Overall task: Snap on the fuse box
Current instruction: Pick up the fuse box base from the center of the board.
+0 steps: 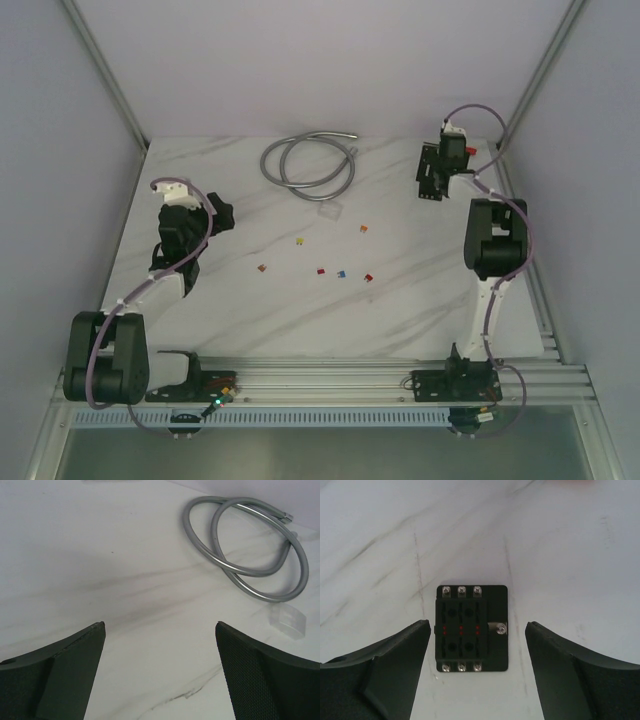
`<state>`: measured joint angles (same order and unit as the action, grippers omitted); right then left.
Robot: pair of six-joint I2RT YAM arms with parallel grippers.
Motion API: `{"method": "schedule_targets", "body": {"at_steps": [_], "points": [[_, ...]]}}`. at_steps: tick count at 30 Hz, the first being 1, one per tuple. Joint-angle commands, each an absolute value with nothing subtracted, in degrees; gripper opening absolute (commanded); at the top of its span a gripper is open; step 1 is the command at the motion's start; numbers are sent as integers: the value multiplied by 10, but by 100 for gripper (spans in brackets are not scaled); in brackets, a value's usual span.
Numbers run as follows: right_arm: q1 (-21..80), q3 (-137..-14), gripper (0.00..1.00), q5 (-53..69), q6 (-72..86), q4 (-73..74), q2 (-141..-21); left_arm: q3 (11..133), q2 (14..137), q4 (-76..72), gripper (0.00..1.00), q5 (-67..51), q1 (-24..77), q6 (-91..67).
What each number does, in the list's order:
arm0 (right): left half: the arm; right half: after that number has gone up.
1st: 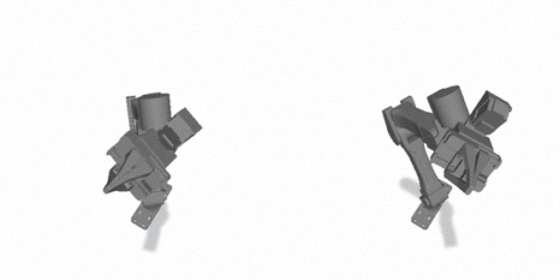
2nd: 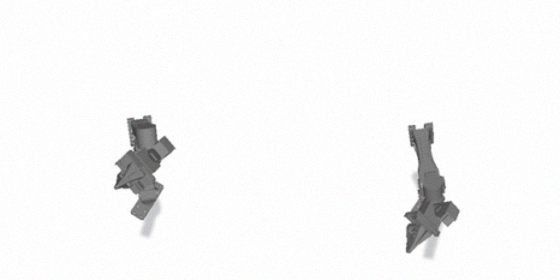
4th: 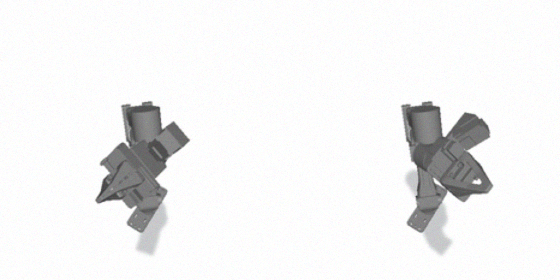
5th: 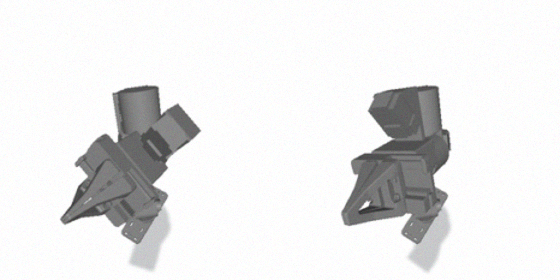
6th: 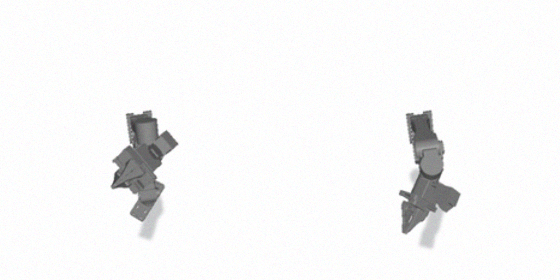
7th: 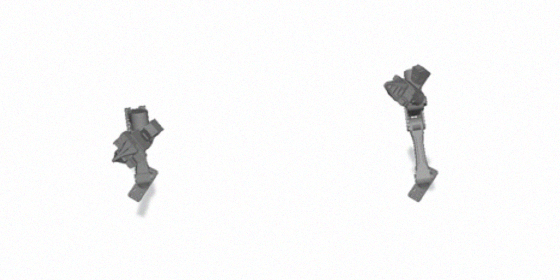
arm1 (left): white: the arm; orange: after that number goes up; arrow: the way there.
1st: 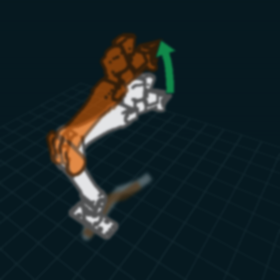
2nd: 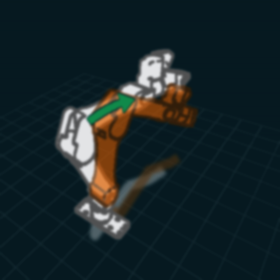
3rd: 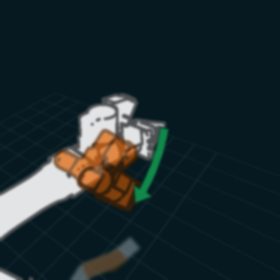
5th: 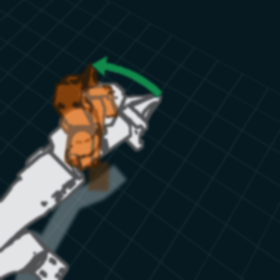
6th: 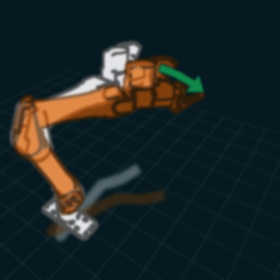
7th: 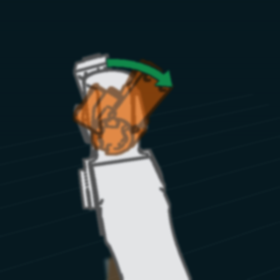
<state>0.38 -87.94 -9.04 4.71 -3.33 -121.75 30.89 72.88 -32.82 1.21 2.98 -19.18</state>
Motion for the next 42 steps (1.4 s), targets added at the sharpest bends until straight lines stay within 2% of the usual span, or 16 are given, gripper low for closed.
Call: {"method": "schedule_targets", "body": {"at_steps": [1,5,15,26,34,42], "points": [[5,-936,81,-72,65,19,-1260,311,714,-320,100,-23,31,-218],[11,-957,73,-65,70,29,-1283,309,711,-323,100,-32,31,-222],[22,-980,73,-66,66,48,-1309,309,714,-323,100,-42,31,-231],[39,-989,82,-36,33,98,-1314,307,711,-323,100,-59,32,-251],[56,-904,76,-53,20,103,-1250,303,697,-319,100,-72,32,-276],[94,-737,73,-58,22,94,-1118,306,688,-308,100,-131,43,-331]]}}
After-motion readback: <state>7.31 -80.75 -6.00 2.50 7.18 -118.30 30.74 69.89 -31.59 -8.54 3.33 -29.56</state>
